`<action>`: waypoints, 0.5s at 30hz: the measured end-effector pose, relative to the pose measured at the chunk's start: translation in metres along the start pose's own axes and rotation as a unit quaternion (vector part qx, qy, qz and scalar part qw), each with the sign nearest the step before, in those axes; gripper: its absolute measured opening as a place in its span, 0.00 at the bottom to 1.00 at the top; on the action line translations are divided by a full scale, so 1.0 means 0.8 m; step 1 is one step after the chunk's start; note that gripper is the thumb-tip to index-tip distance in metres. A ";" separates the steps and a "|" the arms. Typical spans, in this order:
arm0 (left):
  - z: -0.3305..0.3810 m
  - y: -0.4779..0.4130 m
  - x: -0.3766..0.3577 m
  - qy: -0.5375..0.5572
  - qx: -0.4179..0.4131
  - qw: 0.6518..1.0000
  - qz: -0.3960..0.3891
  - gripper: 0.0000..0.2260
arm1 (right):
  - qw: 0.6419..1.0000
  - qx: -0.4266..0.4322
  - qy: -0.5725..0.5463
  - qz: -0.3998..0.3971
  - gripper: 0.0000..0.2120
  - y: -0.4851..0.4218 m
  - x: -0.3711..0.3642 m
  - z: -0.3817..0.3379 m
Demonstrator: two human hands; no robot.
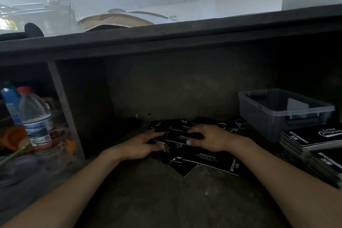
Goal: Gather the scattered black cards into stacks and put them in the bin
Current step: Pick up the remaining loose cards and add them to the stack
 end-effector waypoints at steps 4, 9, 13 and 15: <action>0.013 0.003 0.010 0.159 -0.052 0.985 -0.029 0.24 | 0.998 -0.006 0.038 0.039 0.19 -0.006 0.010 0.010; 0.003 0.003 0.010 0.084 -0.102 0.991 -0.003 0.23 | 0.991 -0.080 -0.066 0.080 0.21 -0.002 0.025 0.016; 0.022 0.010 0.007 -0.030 -0.172 0.973 0.150 0.18 | 0.964 -0.122 -0.160 0.174 0.09 0.000 0.038 0.012; 0.039 0.021 0.005 -0.007 -0.183 0.966 0.184 0.27 | 0.927 -0.139 -0.275 0.213 0.08 0.004 0.043 0.001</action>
Point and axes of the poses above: each hand's wrist, its own y-axis away from the middle knuckle, its own x-axis out of the back of the hand, z = x × y, the point moved 2 cm from there along -y, towards the middle knuckle, and after that the axes turned 3 degrees about x, right-handed, at the moved point
